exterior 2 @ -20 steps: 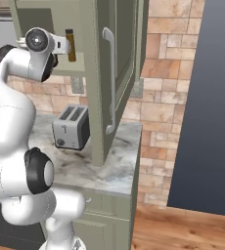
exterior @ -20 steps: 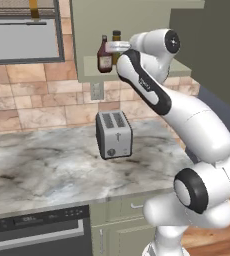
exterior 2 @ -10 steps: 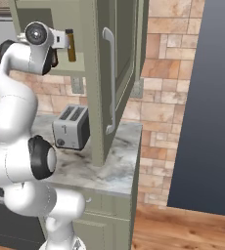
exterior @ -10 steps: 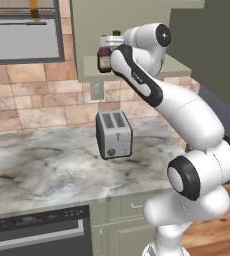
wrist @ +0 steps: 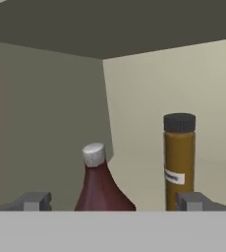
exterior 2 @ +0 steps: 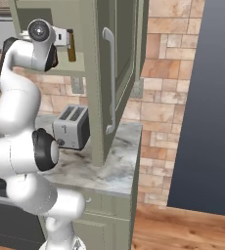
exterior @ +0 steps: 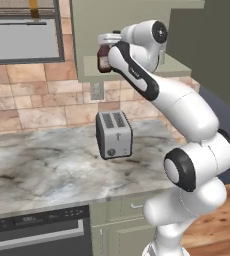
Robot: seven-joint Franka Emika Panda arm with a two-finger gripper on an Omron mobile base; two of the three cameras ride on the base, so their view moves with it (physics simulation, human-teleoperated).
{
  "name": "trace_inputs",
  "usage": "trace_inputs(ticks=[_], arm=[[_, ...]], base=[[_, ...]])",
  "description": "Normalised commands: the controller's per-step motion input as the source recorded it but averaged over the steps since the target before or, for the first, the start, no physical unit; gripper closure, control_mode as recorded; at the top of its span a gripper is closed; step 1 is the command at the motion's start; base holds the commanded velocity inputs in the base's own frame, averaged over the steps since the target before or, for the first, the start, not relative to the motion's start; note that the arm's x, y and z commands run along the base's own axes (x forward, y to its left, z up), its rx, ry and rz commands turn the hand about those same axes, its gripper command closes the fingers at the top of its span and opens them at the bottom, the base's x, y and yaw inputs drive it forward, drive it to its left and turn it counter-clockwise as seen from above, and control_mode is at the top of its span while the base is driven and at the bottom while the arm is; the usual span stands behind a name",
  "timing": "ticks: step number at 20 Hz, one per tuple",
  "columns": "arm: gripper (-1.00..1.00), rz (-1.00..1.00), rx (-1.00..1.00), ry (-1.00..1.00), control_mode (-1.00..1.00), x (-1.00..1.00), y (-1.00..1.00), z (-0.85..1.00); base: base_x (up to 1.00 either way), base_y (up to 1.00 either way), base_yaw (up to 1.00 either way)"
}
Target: Collect the turmeric, ketchup, and shaker from the cabinet and place them next to the stove.
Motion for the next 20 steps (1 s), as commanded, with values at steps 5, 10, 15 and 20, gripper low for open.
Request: trace_inputs(ticks=[5, 10, 15, 20], arm=[[-1.0, 0.0, -0.02, 0.0, -1.0, 0.19, 0.04, 0.0], [-1.0, 0.0, -0.05, 0.02, -1.0, 0.19, 0.16, 0.0], [-1.0, 0.0, -0.05, 0.03, -1.0, 0.09, 0.17, -0.02], [-1.0, 0.01, 0.0, 0.01, -1.0, 0.02, 0.01, 0.0]], base=[[0.0, 0.0, 0.0], [0.0, 0.0, 0.0], [0.0, 0.0, 0.0], [0.0, 0.0, 0.0]])
